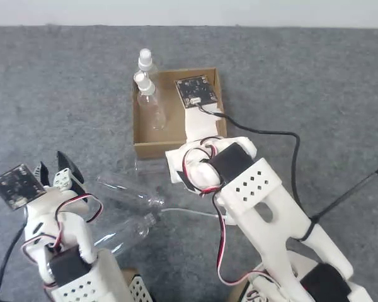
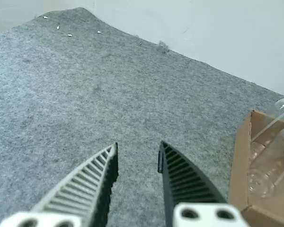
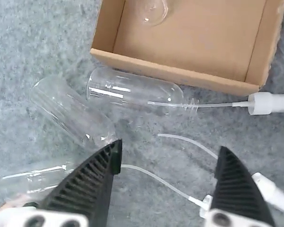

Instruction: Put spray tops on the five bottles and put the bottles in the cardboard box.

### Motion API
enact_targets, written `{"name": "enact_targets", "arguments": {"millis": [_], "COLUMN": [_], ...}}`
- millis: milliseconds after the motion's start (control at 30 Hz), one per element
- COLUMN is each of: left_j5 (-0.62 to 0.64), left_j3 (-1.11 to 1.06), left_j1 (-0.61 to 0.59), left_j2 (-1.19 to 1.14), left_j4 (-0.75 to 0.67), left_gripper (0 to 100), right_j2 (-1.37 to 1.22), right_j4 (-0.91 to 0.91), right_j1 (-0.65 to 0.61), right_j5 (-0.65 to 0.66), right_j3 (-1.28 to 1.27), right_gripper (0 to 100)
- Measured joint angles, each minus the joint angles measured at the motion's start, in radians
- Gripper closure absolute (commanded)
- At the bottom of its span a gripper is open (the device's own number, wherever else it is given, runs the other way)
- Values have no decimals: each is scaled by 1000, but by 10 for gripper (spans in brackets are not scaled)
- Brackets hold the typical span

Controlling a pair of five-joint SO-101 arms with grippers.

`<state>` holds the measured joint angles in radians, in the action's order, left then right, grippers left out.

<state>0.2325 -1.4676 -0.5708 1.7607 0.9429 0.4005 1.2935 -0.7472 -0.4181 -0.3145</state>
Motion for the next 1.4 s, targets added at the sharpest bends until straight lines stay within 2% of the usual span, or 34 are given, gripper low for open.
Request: {"name": "enact_targets", "arguments": {"millis": [233,700,1400], "left_j5": [0,0,0], "left_j3": [0,0,0], "left_j1": [0,0,0], "left_j2": [0,0,-2], "left_j4": [0,0,0], "left_gripper": [870,870,870], "right_j2": [-21,-338,-508], "right_j4": [-25,-293,-387], "right_j1": [0,2,0], "right_j5": [-54,-324,-334], "right_j3": [0,0,2], "right_gripper": [723,723,723]}}
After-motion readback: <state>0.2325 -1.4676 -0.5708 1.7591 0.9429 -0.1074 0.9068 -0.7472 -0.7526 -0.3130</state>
